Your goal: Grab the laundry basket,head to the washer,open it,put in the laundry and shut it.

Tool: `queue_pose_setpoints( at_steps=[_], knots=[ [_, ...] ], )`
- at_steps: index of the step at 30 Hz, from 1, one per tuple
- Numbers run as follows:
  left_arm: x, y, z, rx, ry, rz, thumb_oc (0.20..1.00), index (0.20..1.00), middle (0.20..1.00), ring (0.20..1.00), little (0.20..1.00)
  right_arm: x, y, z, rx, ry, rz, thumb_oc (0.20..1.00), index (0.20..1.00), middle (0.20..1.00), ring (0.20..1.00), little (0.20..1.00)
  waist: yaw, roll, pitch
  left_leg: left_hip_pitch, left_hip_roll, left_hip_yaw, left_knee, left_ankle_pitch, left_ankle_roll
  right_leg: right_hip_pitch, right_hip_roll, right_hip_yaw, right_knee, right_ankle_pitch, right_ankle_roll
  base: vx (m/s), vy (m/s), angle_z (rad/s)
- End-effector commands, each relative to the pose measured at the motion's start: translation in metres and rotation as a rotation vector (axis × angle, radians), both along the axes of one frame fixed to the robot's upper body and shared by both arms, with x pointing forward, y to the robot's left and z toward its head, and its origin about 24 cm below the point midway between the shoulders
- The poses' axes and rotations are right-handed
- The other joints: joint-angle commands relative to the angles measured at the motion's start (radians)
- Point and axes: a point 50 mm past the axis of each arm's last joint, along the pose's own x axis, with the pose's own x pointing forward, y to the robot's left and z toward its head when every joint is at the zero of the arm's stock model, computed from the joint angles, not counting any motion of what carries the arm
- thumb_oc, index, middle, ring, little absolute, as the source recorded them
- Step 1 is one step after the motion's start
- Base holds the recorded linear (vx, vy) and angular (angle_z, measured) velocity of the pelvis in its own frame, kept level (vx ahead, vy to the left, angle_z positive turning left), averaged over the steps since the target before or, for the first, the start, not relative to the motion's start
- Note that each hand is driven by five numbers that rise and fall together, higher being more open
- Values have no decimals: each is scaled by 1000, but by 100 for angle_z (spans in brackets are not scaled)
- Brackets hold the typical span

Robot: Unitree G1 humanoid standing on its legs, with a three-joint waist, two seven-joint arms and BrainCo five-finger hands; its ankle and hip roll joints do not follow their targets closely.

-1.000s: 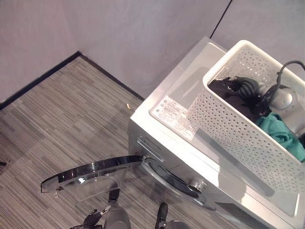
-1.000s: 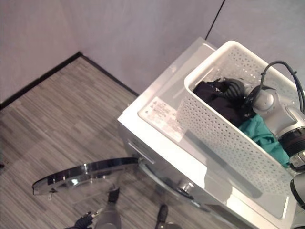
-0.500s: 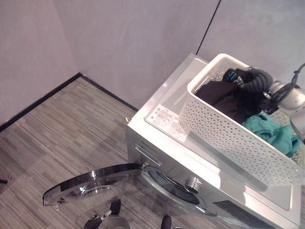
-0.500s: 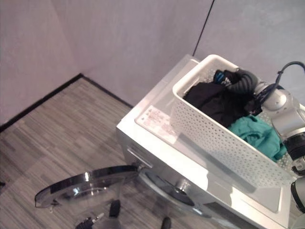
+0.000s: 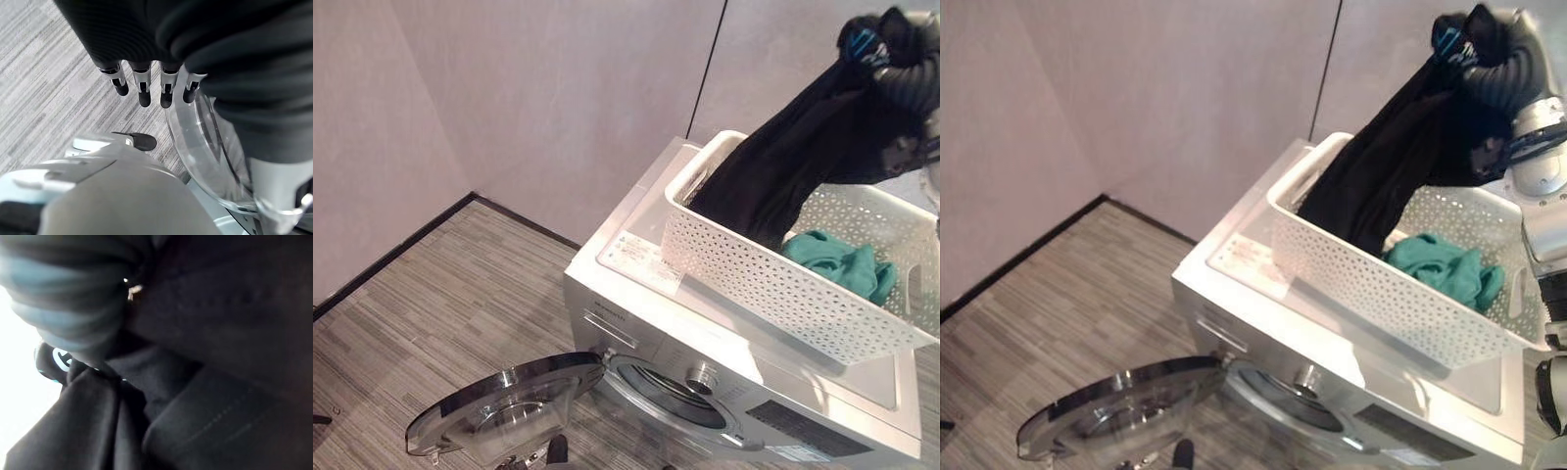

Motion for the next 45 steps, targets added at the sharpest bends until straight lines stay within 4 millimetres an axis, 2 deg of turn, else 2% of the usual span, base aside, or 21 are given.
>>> queue_pose_setpoints(
  at_steps=[1,3,4,10,19,20,21,28,30,34,38,41,45],
  knots=[
    [15,1,2,51,16,-103,1000,1000,1000,1000,1000,-24,-14,48,-73,-286,-224,200,200,200,200,200,52,-25,-18,123,6,-41,71,-210,37,-73,-81,11,101,-2,44,0,0,0],
    [16,0,2,53,15,-106,1000,1000,1000,1000,1000,-27,-16,50,-113,-310,-274,200,200,200,200,200,53,-25,-19,123,3,-42,73,-211,38,-71,-83,11,102,-1,45,0,0,0],
    [17,0,2,62,15,-110,1000,1000,1000,1000,1000,-31,-25,52,-122,-334,-337,200,200,200,200,200,54,-23,-18,122,0,-45,77,-215,42,-72,-86,10,103,-1,47,0,0,0],
    [13,-1,1,69,36,-119,1000,1000,1000,1000,1000,-43,-40,52,-114,-387,-441,200,200,200,200,200,51,-23,-22,121,-15,-45,86,-226,51,-73,-96,13,108,4,53,2,34,1],
    [2,-2,-1,75,70,-118,1000,1000,1000,1000,1000,-89,-67,61,-138,-548,-613,200,200,200,200,200,26,-14,-40,133,-45,-31,79,-241,67,-81,-121,23,111,24,70,5,47,1],
    [2,-2,-1,76,70,-119,1000,1000,1000,1000,1000,-90,-68,60,-138,-547,-614,200,200,200,200,200,27,-15,-40,133,-45,-30,79,-241,68,-82,-121,23,111,24,70,14,62,-5],
    [-1,0,-1,78,78,-110,1000,1000,1000,1000,1000,-103,-73,68,-172,-580,-664,200,200,200,200,200,11,-15,-48,140,-53,-24,74,-244,71,-87,-127,30,113,30,75,14,45,-7],
    [-2,3,-1,87,75,-93,1000,1000,1000,1000,1000,-118,-82,72,-242,-576,-758,200,200,200,200,200,1,-19,-55,148,-60,-10,67,-246,74,-89,-136,33,114,35,81,9,25,-14],
    [-5,2,-1,83,78,-92,1000,1000,1000,1000,1000,-134,-97,74,-342,-553,-908,200,200,200,200,200,-22,-17,-62,158,-64,0,58,-248,73,-85,-144,28,111,43,89,22,22,-6],
    [-8,0,-2,85,85,-95,1000,1000,1000,1000,1000,-149,-111,69,-406,-534,-1043,200,200,200,200,200,-38,-11,-65,162,-67,6,54,-249,74,-87,-149,31,110,48,94,3,14,-3],
    [-10,-1,-3,91,92,-116,1000,1000,1000,1000,1000,-174,-132,57,-439,-522,-1199,200,200,200,200,200,-49,-6,-73,169,-68,16,46,-250,75,-87,-152,31,104,53,99,5,2,-1],
    [-13,-2,-3,93,101,-131,1000,1000,1000,1000,1000,-188,-137,56,-431,-557,-1243,200,200,200,200,200,-56,-4,-77,172,-69,23,43,-251,75,-89,-153,34,102,58,102,11,4,-7],
    [-12,-2,-3,96,92,-129,1000,1000,1000,1000,1000,-194,-146,49,-418,-537,-1272,200,200,200,200,200,-61,-5,-77,180,-72,37,34,-250,75,-99,-156,42,100,66,108,-5,1,-13]
  ],
)
